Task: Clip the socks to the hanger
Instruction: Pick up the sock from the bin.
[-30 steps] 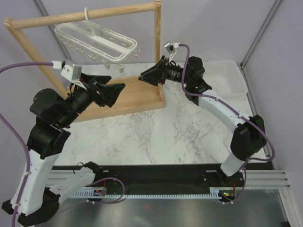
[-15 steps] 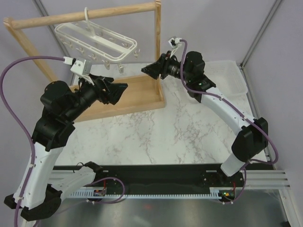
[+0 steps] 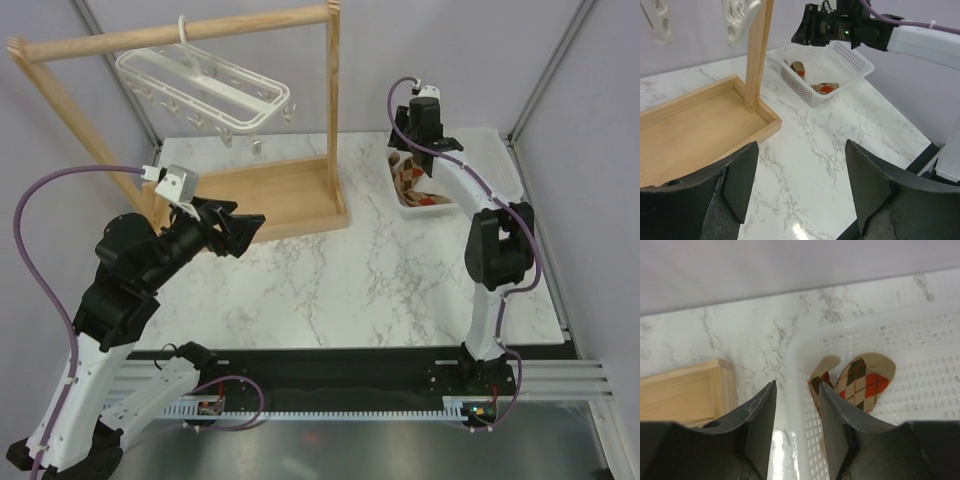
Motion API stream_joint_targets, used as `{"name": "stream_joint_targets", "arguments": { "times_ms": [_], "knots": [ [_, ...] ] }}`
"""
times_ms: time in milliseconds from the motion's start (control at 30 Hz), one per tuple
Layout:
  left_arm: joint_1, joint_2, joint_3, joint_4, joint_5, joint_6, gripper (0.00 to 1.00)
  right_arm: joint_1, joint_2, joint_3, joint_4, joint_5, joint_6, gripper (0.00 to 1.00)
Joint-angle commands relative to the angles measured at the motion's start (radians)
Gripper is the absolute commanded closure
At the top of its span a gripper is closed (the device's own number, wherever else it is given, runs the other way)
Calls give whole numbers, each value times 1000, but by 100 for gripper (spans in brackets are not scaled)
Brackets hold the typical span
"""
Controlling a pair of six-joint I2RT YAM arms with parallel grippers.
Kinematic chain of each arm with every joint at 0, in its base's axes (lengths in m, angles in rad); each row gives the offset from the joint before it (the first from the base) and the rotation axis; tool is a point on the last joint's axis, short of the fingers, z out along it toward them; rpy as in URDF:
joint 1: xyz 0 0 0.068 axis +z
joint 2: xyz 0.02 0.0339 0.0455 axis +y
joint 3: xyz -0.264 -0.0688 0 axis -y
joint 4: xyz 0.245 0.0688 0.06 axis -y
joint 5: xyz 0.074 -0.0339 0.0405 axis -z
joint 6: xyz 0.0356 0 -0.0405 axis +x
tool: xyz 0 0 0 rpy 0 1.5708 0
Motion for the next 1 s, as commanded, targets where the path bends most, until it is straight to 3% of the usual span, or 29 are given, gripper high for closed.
{"name": "stream_joint_targets", "arguments": {
  "times_ms": [0,200,433,767,867,900,967],
  "knots": [
    [2,-34,-59,21,-2,26,22,-5,103,101,-84,34,-19,53],
    [3,-25,-110,21,9,15,22,-22,244,160,-155,-11,36,56],
    [2,-9,-125,21,15,3,22,-36,204,77,-151,32,13,55],
    [3,-15,-136,21,21,-22,22,-53,79,-66,-150,-89,17,56],
    [3,-14,-139,23,41,-37,22,-59,66,-90,-148,-124,25,72],
    [3,-12,-139,25,45,-42,22,-60,71,-93,-147,-144,30,87],
    [3,-12,-138,21,59,-52,22,-68,75,-93,-148,-179,37,97]
  ]
}}
